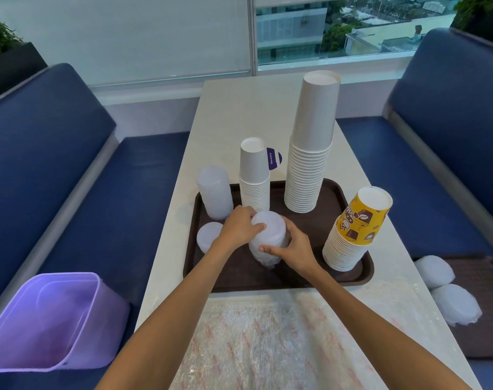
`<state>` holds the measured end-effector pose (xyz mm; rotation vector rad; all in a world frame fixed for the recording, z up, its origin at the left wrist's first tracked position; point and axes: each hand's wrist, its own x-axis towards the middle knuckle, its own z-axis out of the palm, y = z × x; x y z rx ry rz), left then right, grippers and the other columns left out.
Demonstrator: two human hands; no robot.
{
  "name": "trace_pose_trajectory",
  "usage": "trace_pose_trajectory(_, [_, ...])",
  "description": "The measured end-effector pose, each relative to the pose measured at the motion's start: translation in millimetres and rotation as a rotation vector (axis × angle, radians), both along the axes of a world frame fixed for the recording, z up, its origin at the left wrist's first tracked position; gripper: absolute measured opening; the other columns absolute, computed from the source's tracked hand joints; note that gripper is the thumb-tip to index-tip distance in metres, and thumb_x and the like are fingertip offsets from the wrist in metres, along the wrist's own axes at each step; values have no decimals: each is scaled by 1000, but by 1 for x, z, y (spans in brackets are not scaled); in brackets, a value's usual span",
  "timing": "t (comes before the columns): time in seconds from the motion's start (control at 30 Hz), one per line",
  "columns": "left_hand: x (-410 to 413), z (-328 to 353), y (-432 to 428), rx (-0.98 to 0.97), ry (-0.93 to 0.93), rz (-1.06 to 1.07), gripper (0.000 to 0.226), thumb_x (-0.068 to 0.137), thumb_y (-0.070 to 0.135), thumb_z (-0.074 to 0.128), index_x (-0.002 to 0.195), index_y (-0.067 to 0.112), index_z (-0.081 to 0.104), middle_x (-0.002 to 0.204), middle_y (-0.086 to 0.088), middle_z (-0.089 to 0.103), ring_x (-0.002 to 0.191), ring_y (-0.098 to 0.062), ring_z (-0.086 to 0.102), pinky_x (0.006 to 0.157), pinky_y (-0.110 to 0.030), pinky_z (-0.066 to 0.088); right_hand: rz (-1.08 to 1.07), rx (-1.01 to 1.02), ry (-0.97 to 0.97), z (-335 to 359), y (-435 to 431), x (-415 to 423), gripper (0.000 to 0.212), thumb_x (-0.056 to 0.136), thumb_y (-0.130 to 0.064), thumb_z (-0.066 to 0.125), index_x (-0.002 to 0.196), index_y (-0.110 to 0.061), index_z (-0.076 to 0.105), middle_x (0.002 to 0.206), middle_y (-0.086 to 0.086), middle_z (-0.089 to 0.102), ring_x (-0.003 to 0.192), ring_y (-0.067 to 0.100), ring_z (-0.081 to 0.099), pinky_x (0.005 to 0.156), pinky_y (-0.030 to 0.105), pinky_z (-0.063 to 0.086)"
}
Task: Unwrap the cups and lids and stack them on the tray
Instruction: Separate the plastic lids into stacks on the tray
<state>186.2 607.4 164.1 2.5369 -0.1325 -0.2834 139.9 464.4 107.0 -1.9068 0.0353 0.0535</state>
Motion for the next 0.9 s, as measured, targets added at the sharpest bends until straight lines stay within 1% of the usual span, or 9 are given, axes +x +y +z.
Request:
trace_pose_trajectory(0.2, [-3, 5, -1, 27, -75, 12, 34, 87, 30, 66, 114, 11, 57, 113, -7, 58, 100, -20, 57, 85, -33, 50, 3, 5, 15, -2, -1, 1, 84, 67, -26, 86, 138, -16, 42, 136, 3, 52, 126, 20, 47, 106, 40, 43])
trace_pose_trajectory(0.4, [-3, 12, -1, -225, 44, 135, 26, 91, 23, 62, 113, 12, 55, 111, -6, 61, 101, -19, 58, 87, -31, 51, 7, 1, 38, -2, -2, 2, 84, 67, -24, 85, 139, -14, 41, 137, 5, 52, 127, 20, 47, 107, 43, 41])
trace_pose_trajectory(0.43, [-3, 14, 0, -288, 68, 162, 25, 91, 22, 62, 113, 12, 55, 111, -7, 61, 97, -18, 59, 84, -31, 52, 13, -1, 34, -1, -2, 2, 84, 68, -24, 85, 138, -14, 41, 136, 5, 52, 126, 21, 47, 107, 43, 42])
trace_pose_trajectory(0.53, [-1, 24, 10, -509, 122, 261, 22, 93, 21, 60, 111, 10, 55, 104, -8, 61, 77, -10, 56, 61, -21, 49, 23, -10, 20, 1, -3, 2, 87, 67, -26, 85, 140, -14, 39, 138, 4, 50, 126, 20, 46, 108, 43, 41])
trace_pose_trajectory(0.6, [2, 25, 23, -577, 124, 336, 25, 93, 20, 59, 114, 7, 56, 103, -7, 59, 72, -8, 52, 56, -18, 44, 26, -15, -3, 3, -3, 2, 92, 67, -27, 85, 143, -16, 34, 142, 3, 46, 129, 19, 42, 110, 41, 37])
trace_pose_trajectory(0.7, [3, 17, 49, -584, 104, 489, 27, 92, 20, 60, 116, 6, 57, 106, -7, 57, 79, -15, 53, 58, -19, 45, 31, -14, -23, 6, -1, 3, 97, 68, -29, 85, 147, -19, 30, 145, 1, 42, 129, 14, 39, 111, 37, 33])
trace_pose_trajectory(0.77, [4, 7, 64, -521, 91, 595, 26, 92, 21, 61, 114, 8, 57, 108, -8, 57, 83, -19, 54, 62, -23, 47, 34, -28, -31, 7, 1, 4, 90, 69, -30, 83, 144, -18, 34, 143, -2, 43, 123, 8, 38, 108, 32, 33])
trace_pose_trajectory(0.83, [2, -4, 76, -431, 84, 673, 19, 91, 21, 61, 106, 10, 57, 108, -10, 59, 85, -23, 55, 71, -29, 48, 30, -48, -36, 6, 3, 4, 83, 70, -31, 83, 140, -18, 40, 141, -2, 45, 119, 7, 39, 107, 32, 36])
trace_pose_trajectory(0.9, [1, -16, 84, -360, 97, 712, 17, 90, 20, 62, 102, 9, 58, 112, -14, 60, 96, -29, 58, 84, -35, 52, 25, -58, -37, 5, 4, 5, 79, 71, -32, 82, 138, -18, 42, 140, -2, 47, 118, 7, 40, 106, 33, 38])
